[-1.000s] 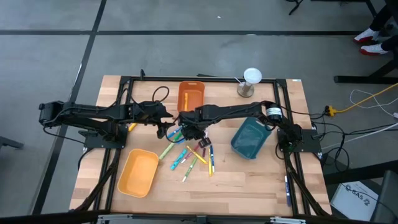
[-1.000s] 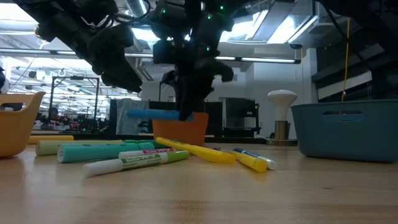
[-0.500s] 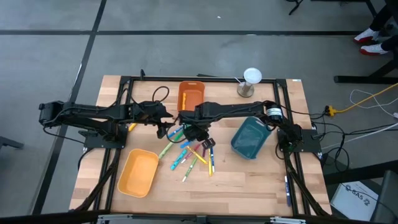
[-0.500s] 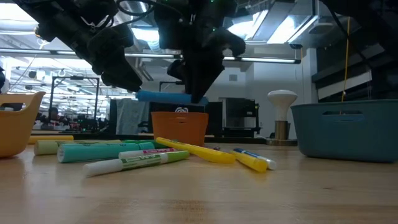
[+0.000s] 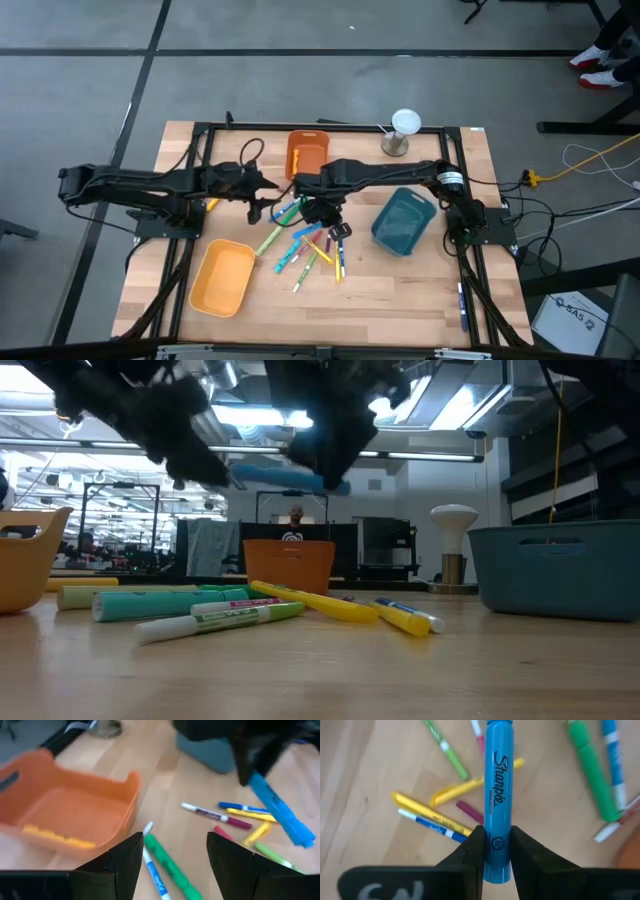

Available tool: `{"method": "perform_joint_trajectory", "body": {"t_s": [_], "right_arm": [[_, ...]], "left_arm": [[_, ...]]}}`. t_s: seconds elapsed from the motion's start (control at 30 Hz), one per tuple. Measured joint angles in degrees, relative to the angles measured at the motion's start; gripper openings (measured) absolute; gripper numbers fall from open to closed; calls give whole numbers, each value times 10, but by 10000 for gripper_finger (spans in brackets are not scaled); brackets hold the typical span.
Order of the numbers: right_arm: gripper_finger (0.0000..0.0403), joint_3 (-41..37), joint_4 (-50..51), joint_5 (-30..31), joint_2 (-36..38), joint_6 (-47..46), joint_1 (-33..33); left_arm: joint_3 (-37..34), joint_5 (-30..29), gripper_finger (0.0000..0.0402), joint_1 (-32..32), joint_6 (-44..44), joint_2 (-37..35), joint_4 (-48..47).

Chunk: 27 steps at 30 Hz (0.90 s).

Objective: Pick & Place Markers
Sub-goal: Put the blue highlighter pen into the orange bin

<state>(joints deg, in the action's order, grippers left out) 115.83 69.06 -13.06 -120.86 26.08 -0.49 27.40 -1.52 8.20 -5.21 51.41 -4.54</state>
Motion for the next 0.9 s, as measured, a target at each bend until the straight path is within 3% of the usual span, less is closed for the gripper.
{"method": "perform_joint_trajectory", "body": {"t_s": [0.13, 0.33, 0.67, 0.9], "right_arm": [[69, 0, -9, 0, 6, -7, 0], [68, -29, -38, 18, 12, -17, 0], [68, -260, -252, 20, 128, -68, -1], [70, -405, -484, 59, 232, -113, -1]], "left_arm": [[-26, -26, 214, -42, 12, -63, 3], [-87, -175, 214, -121, -15, -193, 18], [-170, -253, 214, -200, -25, -380, -12], [-213, -252, 214, -212, -19, -476, -23]]}}
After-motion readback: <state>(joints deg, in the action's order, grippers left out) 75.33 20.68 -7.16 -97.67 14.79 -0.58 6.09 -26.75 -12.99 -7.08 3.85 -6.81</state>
